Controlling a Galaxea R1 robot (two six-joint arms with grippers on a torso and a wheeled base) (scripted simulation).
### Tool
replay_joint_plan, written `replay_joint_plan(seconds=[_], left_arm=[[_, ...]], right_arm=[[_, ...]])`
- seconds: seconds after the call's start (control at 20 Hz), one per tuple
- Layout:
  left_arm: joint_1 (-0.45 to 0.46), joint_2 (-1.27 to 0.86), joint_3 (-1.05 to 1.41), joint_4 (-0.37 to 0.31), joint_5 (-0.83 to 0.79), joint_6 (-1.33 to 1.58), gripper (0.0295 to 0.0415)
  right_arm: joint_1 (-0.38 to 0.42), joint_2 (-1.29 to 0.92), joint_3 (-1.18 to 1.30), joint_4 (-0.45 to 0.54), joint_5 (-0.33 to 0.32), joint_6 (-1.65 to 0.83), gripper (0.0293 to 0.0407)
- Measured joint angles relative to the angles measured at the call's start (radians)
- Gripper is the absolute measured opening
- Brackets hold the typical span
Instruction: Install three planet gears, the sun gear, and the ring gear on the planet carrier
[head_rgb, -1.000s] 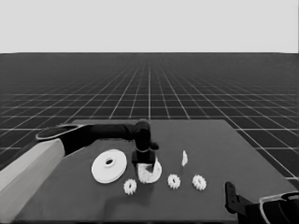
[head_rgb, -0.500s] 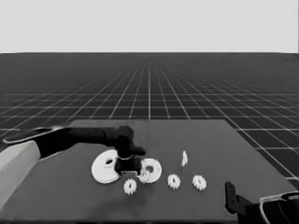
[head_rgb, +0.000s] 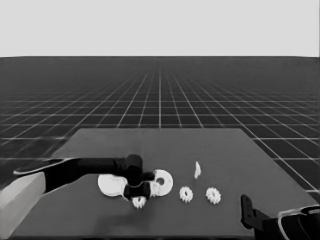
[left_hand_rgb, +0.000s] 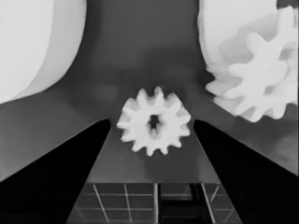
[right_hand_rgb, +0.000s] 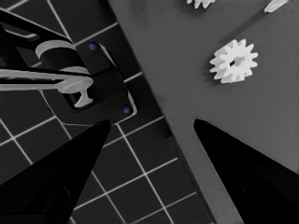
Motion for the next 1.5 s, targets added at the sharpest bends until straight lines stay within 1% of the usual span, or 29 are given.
replay_joint_plan(seconds=[0.1, 0.3, 0.4, 0.45, 0.8, 0.85, 0.9, 0.95, 1.0, 1.1, 1.3, 1.35, 1.4, 1.5], left_arm=[[0.016, 0.003, -0.016, 0.016, -0.007, 0.011, 0.0385], [0.023, 0.005, -0.023, 0.024, -0.010, 0.016, 0.0385], [0.024, 0.005, -0.024, 0.025, -0.011, 0.016, 0.0314], [0.023, 0.005, -0.024, 0.025, -0.011, 0.016, 0.0312], [0.023, 0.005, -0.024, 0.025, -0.011, 0.017, 0.0312], [-0.054, -0.011, 0.052, -0.061, 0.020, -0.037, 0.0312], [-0.120, -0.016, 0.087, -0.121, 0.028, -0.064, 0.0312], [-0.160, -0.017, 0.101, -0.159, 0.029, -0.077, 0.0312], [-0.183, -0.017, 0.107, -0.181, 0.028, -0.084, 0.0312], [-0.205, -0.018, 0.112, -0.203, 0.026, -0.088, 0.0312], [-0.214, -0.018, 0.113, -0.213, 0.025, -0.090, 0.0312], [-0.247, 0.093, -0.134, -0.247, -0.010, 0.053, 0.0312], [-0.263, 0.178, -0.326, -0.264, -0.027, 0.154, 0.0312], [-0.272, 0.275, -0.543, -0.278, -0.041, 0.270, 0.0312]], right_arm=[[0.000, 0.000, 0.000, 0.000, 0.000, 0.000, 0.0385], [0.000, 0.000, 0.000, 0.000, 0.000, 0.000, 0.0385], [0.000, 0.000, 0.000, 0.000, 0.000, 0.000, 0.0385], [0.000, 0.000, 0.000, 0.000, 0.000, 0.000, 0.0385], [0.000, 0.000, 0.000, 0.000, 0.000, 0.000, 0.0385], [0.000, 0.000, 0.000, 0.000, 0.000, 0.000, 0.0385], [0.000, 0.000, 0.000, 0.000, 0.000, 0.000, 0.0385], [0.000, 0.000, 0.000, 0.000, 0.000, 0.000, 0.0385], [0.000, 0.000, 0.000, 0.000, 0.000, 0.000, 0.0385], [0.000, 0.000, 0.000, 0.000, 0.000, 0.000, 0.0385], [0.000, 0.000, 0.000, 0.000, 0.000, 0.000, 0.0385], [0.000, 0.000, 0.000, 0.000, 0.000, 0.000, 0.0385], [0.000, 0.000, 0.000, 0.000, 0.000, 0.000, 0.0385], [0.000, 0.000, 0.000, 0.000, 0.000, 0.000, 0.0385]])
